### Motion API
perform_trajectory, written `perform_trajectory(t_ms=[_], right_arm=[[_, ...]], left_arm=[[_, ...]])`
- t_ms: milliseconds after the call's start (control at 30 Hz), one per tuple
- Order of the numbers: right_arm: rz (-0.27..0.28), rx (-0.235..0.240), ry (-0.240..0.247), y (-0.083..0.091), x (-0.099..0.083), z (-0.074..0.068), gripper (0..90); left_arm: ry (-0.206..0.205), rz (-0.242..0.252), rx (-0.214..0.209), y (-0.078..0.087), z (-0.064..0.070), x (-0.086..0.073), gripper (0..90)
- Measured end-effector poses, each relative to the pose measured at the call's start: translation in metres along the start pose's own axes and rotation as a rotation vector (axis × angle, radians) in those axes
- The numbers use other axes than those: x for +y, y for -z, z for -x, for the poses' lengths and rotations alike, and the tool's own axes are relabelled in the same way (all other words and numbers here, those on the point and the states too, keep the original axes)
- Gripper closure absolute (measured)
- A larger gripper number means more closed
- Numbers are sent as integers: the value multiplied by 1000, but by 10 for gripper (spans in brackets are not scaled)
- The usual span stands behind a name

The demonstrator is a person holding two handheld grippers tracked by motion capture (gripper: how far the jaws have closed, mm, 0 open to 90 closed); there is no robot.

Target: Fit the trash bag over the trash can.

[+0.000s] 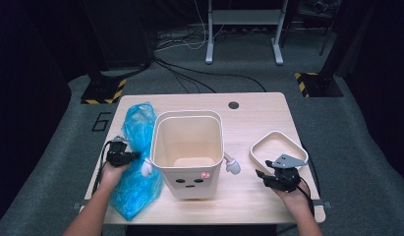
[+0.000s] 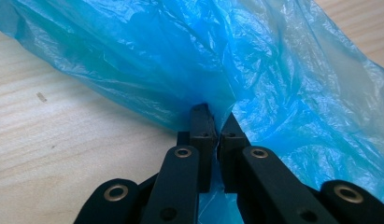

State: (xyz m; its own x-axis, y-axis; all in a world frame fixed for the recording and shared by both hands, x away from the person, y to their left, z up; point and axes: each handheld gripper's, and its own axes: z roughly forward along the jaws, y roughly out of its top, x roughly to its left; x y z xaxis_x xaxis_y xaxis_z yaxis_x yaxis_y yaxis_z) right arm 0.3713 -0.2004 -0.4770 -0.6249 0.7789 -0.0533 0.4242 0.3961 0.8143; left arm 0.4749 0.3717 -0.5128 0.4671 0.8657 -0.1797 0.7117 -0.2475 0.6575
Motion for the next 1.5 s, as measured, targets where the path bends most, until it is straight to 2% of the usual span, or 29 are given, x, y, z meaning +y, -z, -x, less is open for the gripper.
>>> perform_trajectory(t_ms=[67, 133, 367, 467, 633, 733, 967, 1133, 1233, 1367, 1500], right_arm=[[1, 0, 2, 0, 0, 0, 447], [-1, 2, 4, 0, 0, -1, 447], [1, 0, 8, 0, 1, -1, 448], [1, -1, 7, 0, 1, -1, 448], [1, -2, 7, -1, 1, -1, 447], [3, -2, 8, 0, 1, -1, 447], [3, -2, 6, 0, 1, -1, 448], [2, -2, 7, 0, 1, -2, 448], [5, -5, 11, 0, 2, -2, 448], [2, -5, 10, 0, 2, -2, 448], [3, -6, 8, 0, 2, -2, 448]], left_arm=[[-9, 7, -10, 3, 0, 0, 875], [6, 36, -31, 6, 0, 0, 874], [9, 83, -90, 17, -2, 0, 873], [14, 86, -105, 19, -2, 0, 873], [15, 87, -106, 22, -3, 0, 874], [2, 108, -111, 28, 0, 2, 875], [-7, 190, -157, 50, 5, 5, 875], [-44, 228, -156, 67, 12, 12, 875], [-72, 226, -135, 73, 15, 15, 875], [-88, 236, -120, 77, 19, 17, 875], [-93, 253, -134, 81, 20, 19, 875]])
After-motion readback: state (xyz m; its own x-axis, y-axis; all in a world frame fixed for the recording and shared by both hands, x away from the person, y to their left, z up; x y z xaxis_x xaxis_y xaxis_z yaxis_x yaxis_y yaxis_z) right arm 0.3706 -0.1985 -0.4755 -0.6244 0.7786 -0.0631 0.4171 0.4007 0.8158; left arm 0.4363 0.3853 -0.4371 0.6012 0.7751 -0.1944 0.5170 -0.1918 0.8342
